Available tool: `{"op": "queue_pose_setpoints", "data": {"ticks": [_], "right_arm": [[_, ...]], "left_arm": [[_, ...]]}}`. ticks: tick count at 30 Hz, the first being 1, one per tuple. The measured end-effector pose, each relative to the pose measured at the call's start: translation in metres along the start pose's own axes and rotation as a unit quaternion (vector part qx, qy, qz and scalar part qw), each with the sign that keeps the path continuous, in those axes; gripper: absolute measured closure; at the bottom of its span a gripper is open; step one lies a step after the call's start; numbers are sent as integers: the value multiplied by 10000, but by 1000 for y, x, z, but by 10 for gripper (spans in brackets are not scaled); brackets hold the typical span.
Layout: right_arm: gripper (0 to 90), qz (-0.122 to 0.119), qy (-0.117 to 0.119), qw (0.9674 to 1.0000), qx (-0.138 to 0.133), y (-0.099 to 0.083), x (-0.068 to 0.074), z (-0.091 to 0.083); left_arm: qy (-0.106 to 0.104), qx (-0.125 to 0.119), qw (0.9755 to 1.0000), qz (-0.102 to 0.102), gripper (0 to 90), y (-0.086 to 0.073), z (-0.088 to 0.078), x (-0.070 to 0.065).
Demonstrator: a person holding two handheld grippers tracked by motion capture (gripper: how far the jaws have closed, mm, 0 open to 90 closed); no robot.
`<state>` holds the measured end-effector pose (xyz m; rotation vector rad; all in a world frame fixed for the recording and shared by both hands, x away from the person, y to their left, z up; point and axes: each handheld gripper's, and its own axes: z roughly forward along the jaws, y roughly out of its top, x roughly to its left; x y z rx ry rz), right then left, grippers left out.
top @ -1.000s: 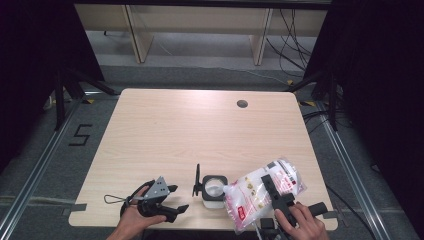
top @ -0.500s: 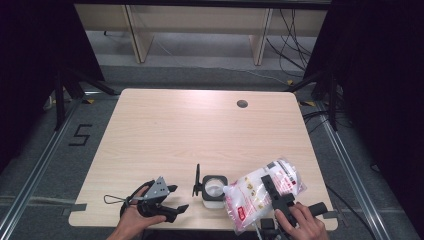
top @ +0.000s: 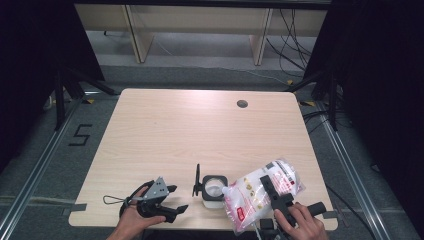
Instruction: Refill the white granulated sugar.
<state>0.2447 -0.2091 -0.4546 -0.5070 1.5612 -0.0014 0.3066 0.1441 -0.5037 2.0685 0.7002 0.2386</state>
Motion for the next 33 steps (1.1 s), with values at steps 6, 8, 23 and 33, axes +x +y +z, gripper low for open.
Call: {"op": "queue_pose_setpoints", "data": {"ticks": [6, 8, 23, 33], "right_arm": [[525, 69, 3, 10000, 18, 0, -1, -1], [525, 39, 9, 10000, 13, 0, -1, -1], [525, -90, -2, 10000, 3, 1, -1, -1], [525, -46, 22, 10000, 74, 1, -1, -1]], "left_arm": [[22, 38, 10000, 51, 239, 0, 0, 1], [38, 73, 9999, 67, 238, 0, -1, 1], [-17, -14, 9999, 114, 239, 0, -1, 1], [34, 80, 9999, 64, 238, 0, -1, 1]]}}
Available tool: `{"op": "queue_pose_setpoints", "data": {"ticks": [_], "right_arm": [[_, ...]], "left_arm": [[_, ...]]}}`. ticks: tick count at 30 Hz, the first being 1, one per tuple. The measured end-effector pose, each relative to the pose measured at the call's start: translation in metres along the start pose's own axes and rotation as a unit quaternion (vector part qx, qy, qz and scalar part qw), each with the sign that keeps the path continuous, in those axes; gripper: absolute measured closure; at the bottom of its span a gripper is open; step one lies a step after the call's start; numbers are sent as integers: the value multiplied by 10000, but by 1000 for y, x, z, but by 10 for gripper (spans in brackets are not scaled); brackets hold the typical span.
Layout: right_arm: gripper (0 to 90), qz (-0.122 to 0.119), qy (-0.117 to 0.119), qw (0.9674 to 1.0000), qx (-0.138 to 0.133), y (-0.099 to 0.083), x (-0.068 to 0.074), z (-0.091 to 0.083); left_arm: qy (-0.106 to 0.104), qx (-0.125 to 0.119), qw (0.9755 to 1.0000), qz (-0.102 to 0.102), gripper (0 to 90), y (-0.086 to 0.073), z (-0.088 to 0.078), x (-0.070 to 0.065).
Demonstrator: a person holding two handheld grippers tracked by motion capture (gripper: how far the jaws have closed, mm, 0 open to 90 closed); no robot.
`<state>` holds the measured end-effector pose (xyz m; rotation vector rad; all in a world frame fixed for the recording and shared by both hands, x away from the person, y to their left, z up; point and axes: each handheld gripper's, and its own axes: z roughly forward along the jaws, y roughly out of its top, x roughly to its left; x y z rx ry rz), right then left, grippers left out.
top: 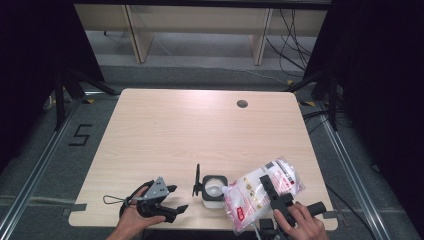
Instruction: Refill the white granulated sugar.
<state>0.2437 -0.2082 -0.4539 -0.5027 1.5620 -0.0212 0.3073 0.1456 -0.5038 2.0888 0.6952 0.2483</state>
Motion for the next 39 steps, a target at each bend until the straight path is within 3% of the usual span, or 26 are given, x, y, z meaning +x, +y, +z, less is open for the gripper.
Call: {"op": "queue_pose_setpoints", "data": {"ticks": [3, 5, 6, 10, 11, 12, 15, 18, 19, 20, 22, 23, 25, 26, 27, 28, 30, 32, 34, 37, 39], "right_arm": [[526, 16, 5, 10000, 8, 0, 0, 0], [525, -207, 52, 9998, -38, 1, -3, 1], [526, -43, -5, 10000, -43, 2, -1, 1], [526, 46, 18, 10000, -7, 2, 2, 0], [526, -175, 58, 9998, -41, 2, -1, 0], [526, -237, 51, 9997, 8, 1, -3, 0], [526, -252, 48, 9997, 20, 1, -3, 0], [526, -292, 46, 9996, 11, 1, -3, -1], [526, -291, 46, 9996, 14, 1, -3, -1], [526, -71, 93, 9999, 40, 2, 0, -1], [527, -98, -22, 9999, -14, 2, -1, 0], [526, -161, 49, 9999, 8, 2, -2, -1], [526, 11, -12, 10000, 3, 2, 0, 0], [526, -106, 94, 9999, 53, 2, 0, -1], [526, -115, -29, 9999, -39, 3, -1, 1], [526, -247, 62, 9997, -33, 2, -3, 0], [527, -134, -34, 9999, -58, 3, -2, 1], [527, -237, 33, 9997, -30, 2, -3, 0], [527, -241, 35, 9997, -49, 2, -3, 0], [527, -144, -53, 9998, -89, 3, -3, 1], [527, -92, -34, 9999, -50, 2, -2, 0]], "left_arm": [[-5, -21, 10000, 1, 238, 0, 0, 0], [-51, -100, 9999, -62, 238, 0, 0, -1], [-51, -99, 9999, -79, 238, 0, 0, -2], [-7, -5, 10000, 14, 238, 0, 0, 0], [-6, -6, 10000, 13, 238, 0, 0, 0], [-4, -5, 10000, -4, 239, 0, 0, 0], [-51, -82, 9999, -100, 238, 0, 1, -2], [-4, -2, 10000, 7, 238, 0, 0, 0], [0, -3, 10000, 0, 238, 0, 0, 0], [-6, -22, 10000, -29, 239, 0, 0, 0], [-15, -47, 10000, -44, 238, 0, 0, -1], [-4, -28, 10000, -41, 238, 0, 0, 0], [-3, 0, 10000, 18, 238, 0, 0, 0], [-3, -15, 10000, -8, 238, 0, 0, 0], [-32, -81, 9999, -68, 239, 0, 0, -1], [25, 27, 10000, 28, 238, 0, -1, 0], [-10, -45, 10000, -69, 239, 0, 0, -1], [-17, -75, 9999, -75, 238, 0, 0, -2], [-43, -120, 9999, 24, 239, 0, 0, -1], [53, 44, 10000, -6, 238, -1, -1, 0], [18, -47, 10000, -53, 238, -1, -1, -1]]}}
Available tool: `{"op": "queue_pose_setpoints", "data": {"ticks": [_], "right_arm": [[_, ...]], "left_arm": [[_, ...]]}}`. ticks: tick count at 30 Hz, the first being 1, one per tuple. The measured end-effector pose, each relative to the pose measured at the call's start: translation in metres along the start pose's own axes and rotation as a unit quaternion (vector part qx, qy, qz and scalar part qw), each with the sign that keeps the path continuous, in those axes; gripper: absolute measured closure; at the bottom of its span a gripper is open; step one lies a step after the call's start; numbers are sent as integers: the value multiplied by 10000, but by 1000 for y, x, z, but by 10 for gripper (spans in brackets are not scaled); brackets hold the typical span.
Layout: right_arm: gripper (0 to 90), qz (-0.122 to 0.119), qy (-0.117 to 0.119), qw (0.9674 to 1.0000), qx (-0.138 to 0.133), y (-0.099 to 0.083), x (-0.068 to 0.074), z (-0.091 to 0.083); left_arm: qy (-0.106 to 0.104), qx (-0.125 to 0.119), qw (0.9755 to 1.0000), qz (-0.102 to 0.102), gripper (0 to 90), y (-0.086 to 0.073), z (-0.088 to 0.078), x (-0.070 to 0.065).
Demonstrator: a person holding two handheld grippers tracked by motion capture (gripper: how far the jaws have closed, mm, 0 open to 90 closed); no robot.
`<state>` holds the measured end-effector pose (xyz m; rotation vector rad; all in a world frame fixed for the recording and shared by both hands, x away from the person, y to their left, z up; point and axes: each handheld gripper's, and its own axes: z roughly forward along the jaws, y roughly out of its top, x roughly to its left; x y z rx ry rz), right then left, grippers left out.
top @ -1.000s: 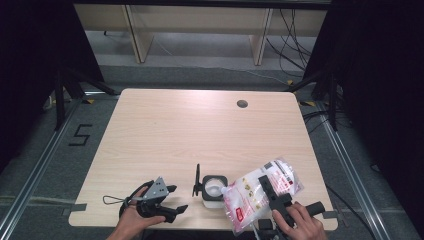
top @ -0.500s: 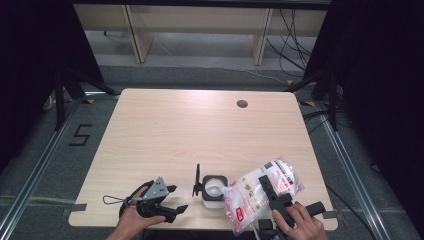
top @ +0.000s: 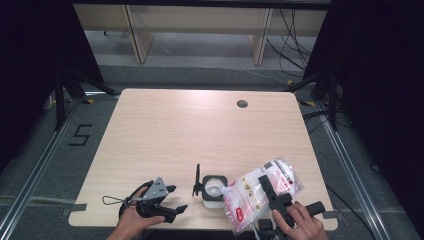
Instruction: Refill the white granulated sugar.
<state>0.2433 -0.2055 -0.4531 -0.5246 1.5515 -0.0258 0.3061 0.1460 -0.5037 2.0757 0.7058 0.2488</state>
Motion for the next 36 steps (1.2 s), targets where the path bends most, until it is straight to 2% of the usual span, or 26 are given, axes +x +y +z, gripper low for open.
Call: {"op": "queue_pose_setpoints", "data": {"ticks": [1, 2, 3, 5, 6, 7, 10, 12, 14, 15, 16, 18, 19, 20, 22, 23, 25, 26, 27, 28, 29, 31, 34, 36], "right_arm": [[527, 121, 19, 9999, 26, 0, 2, 0], [527, -39, 99, 9999, 46, -1, 0, -1], [527, -216, 83, 9997, 51, -1, -2, -1], [528, -257, 66, 9996, 10, -2, -3, -1], [528, -259, 54, 9996, 1, -2, -3, -1], [528, -65, -59, 9999, -60, -1, -1, 0], [528, 19, -10, 10000, 10, -1, 1, -1], [529, 91, -8, 9999, 56, -2, 2, -2], [529, 146, 31, 9998, 94, -1, 2, -2], [529, -91, 75, 9999, 93, -1, -1, -3], [529, -186, 55, 9997, 119, -1, -3, -3], [529, -185, 63, 9997, 124, -1, -4, -2], [529, -170, 69, 9997, 135, -1, -3, -2], [529, -92, 59, 9998, 150, -1, -3, -2], [530, -116, 67, 9998, 136, -1, -3, -2], [530, -153, 74, 9998, 122, 0, -3, -2], [530, -173, 88, 9997, 115, -1, -3, -2], [530, -180, 86, 9997, 125, -1, -3, -2], [530, -186, 71, 9997, 125, -1, -3, -2], [530, -193, 52, 9997, 106, -1, -4, -1], [530, -239, 43, 9997, 96, -1, -5, -2], [530, -278, 57, 9995, 106, -1, -5, -2], [531, -223, 11, 9997, 90, -1, -5, -2], [532, -288, 46, 9995, 93, 0, -6, -2]], "left_arm": [[9, 53, 10000, 52, 238, 0, 0, 1], [-11, 24, 10000, 53, 238, 1, 0, 1], [-21, 6, 10000, -1, 239, 1, 1, 0], [-77, -13, 9999, 133, 238, 2, 2, 2], [-87, -3, 9999, 102, 238, 2, 3, 2], [-51, 13, 10000, -38, 239, 2, 3, 0], [-81, -17, 10000, -49, 239, 3, 4, -1], [-128, 11, 9998, 153, 238, 3, 5, 0], [-88, 42, 9999, 103, 239, 3, 4, 0], [-89, -5, 10000, 13, 239, 2, 4, -1], [-64, 8, 9999, 79, 238, 3, 3, 0], [-93, -20, 10000, -12, 238, 2, 3, -1], [-44, 59, 9999, 81, 238, 2, 2, 0], [-38, 56, 9999, 94, 239, 2, 2, 0], [-46, 38, 9999, 87, 239, 1, 2, 0], [-78, -42, 10000, -17, 238, 1, 2, -2], [-76, -55, 9999, -63, 238, 1, 3, -2], [-33, 96, 9999, 91, 239, 1, 1, 0], [-35, 74, 9999, 65, 238, 1, 2, 0], [-86, -36, 9999, -62, 238, 0, 2, -2], [-46, -6, 10000, -2, 239, 1, 2, -1], [-72, -63, 9999, -67, 238, 1, 3, -2], [-78, -27, 10000, 14, 238, 1, 2, -2], [-83, -59, 9999, -70, 238, 1, 3, -2]]}}
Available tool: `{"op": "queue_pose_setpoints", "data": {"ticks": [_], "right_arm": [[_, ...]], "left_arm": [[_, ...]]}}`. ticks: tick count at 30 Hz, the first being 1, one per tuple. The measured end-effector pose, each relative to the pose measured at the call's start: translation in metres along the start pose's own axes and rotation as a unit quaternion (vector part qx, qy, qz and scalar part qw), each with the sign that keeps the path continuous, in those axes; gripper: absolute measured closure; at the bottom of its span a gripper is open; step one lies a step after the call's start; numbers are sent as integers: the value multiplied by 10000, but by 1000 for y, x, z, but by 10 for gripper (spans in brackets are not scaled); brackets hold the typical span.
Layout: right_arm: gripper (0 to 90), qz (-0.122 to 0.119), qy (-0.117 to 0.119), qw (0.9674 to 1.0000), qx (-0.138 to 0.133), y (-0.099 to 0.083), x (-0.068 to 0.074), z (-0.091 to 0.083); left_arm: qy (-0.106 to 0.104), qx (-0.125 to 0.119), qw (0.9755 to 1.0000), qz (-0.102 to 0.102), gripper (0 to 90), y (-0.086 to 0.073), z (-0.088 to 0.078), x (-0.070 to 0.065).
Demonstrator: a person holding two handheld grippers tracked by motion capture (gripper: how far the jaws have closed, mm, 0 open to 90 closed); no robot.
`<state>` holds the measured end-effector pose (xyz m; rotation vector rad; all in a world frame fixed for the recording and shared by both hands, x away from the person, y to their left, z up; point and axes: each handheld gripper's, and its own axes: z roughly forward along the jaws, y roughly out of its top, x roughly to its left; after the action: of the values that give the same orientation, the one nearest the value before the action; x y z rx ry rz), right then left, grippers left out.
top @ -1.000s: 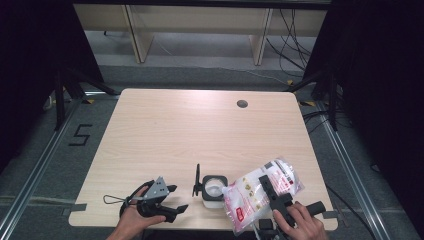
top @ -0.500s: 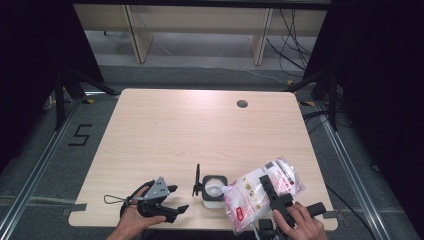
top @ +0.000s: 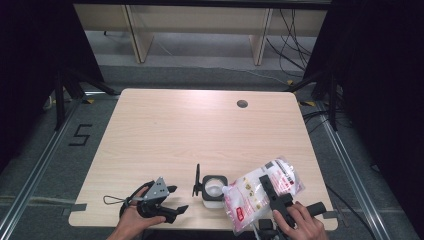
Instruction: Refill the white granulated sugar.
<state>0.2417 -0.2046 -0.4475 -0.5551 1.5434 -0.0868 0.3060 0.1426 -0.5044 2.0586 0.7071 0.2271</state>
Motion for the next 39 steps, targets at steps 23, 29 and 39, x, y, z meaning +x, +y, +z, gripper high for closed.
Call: {"op": "queue_pose_setpoints", "data": {"ticks": [23, 29, 39], "right_arm": [[553, 482, -80, 9988, -10, -2, 4, -1], [556, 474, -45, 9988, -87, -3, 4, 1], [559, 773, 33, 9970, -96, -6, 8, 2]], "left_arm": [[6, 23, 10000, 31, 238, 0, 0, 1], [64, 95, 9999, 120, 238, 0, -2, 3], [6, -9, 10000, -5, 238, -1, -2, 0]]}}
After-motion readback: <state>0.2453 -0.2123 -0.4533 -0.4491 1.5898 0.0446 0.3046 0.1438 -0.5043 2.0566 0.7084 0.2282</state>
